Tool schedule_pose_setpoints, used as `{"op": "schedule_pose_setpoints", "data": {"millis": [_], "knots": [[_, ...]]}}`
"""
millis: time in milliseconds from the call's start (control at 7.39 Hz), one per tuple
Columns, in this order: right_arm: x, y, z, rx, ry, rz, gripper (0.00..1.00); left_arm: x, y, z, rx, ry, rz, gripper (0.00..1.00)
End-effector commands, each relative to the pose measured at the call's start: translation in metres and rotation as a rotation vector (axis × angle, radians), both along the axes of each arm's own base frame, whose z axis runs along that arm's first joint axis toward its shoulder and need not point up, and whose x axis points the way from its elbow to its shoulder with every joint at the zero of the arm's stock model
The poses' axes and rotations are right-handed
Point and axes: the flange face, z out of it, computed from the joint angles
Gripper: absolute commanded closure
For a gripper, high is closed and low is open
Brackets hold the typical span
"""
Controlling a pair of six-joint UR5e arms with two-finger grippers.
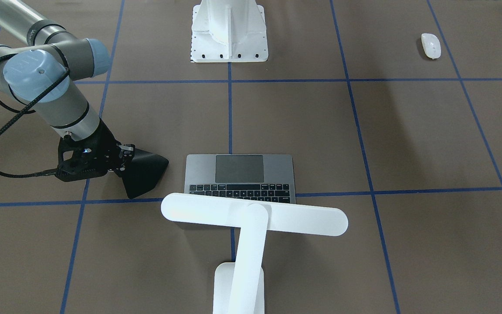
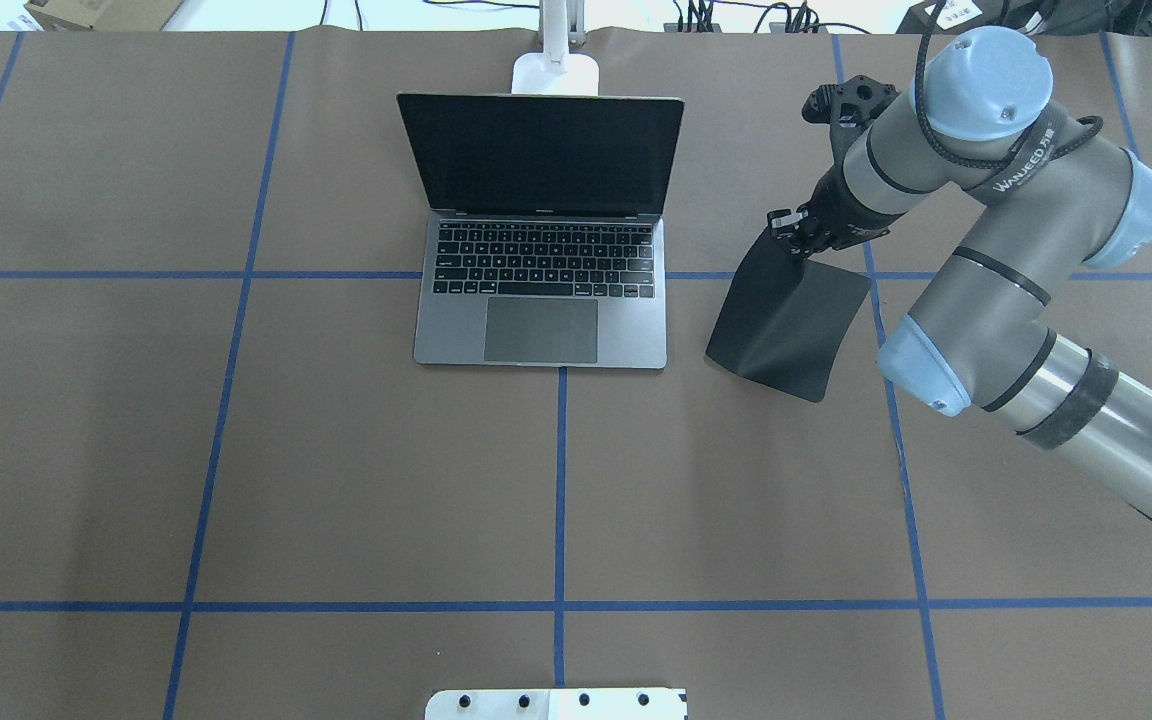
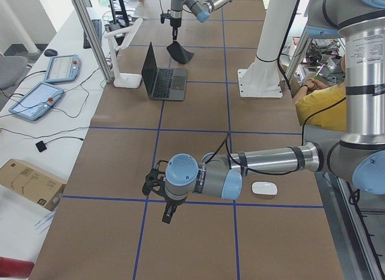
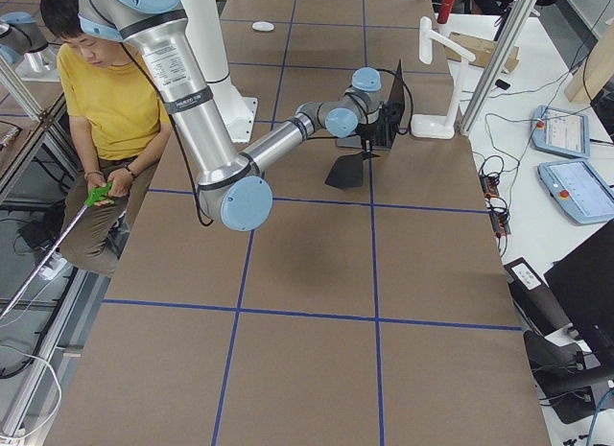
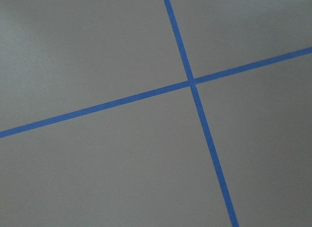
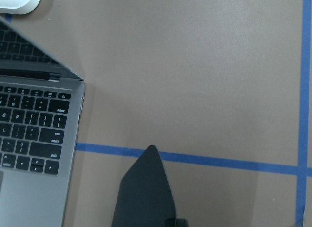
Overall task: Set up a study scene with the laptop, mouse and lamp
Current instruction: 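Carry the mouse pad with the right gripper beside the laptop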
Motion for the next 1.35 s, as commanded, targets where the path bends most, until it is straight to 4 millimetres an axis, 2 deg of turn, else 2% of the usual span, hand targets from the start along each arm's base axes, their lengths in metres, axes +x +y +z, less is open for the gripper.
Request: {"op": "schedule_pose_setpoints", "data": {"millis": [0, 271, 406, 677, 812, 947, 1082, 1218], "knots": [[-0.02, -0.02, -0.002, 0.002, 0.014, 0.001, 1.0, 0.0, 0.0, 0.0, 0.0, 0.0, 0.0, 0.0], [-0.019, -0.027, 0.019, 0.061, 0.049, -0.046, 1.0, 0.0, 0.0, 0.0, 0.001, 0.001, 0.001, 0.0], [-0.002, -0.031, 0.036, 0.061, 0.063, -0.052, 1.0, 0.0, 0.0, 0.0, 0.001, 0.001, 0.001, 0.0], [0.01, -0.024, 0.065, 0.096, 0.097, -0.109, 1.0, 0.0, -0.001, -0.004, 0.008, 0.001, 0.0, 0.0], [0.011, -0.024, 0.065, 0.109, 0.1, -0.119, 1.0, 0.0, -0.001, -0.006, 0.011, 0.001, 0.0, 0.0], [0.025, -0.022, 0.052, 0.11, 0.058, -0.126, 1.0, 0.0, -0.001, -0.007, 0.014, -0.001, 0.0, 0.0], [0.04, -0.013, 0.041, 0.115, 0.012, -0.139, 1.0, 0.0, -0.001, -0.008, 0.015, 0.0, 0.0, 0.0], [0.043, -0.009, 0.03, 0.133, -0.002, -0.139, 1.0, 0.0, -0.002, -0.008, 0.017, -0.001, 0.0, 0.0]]}}
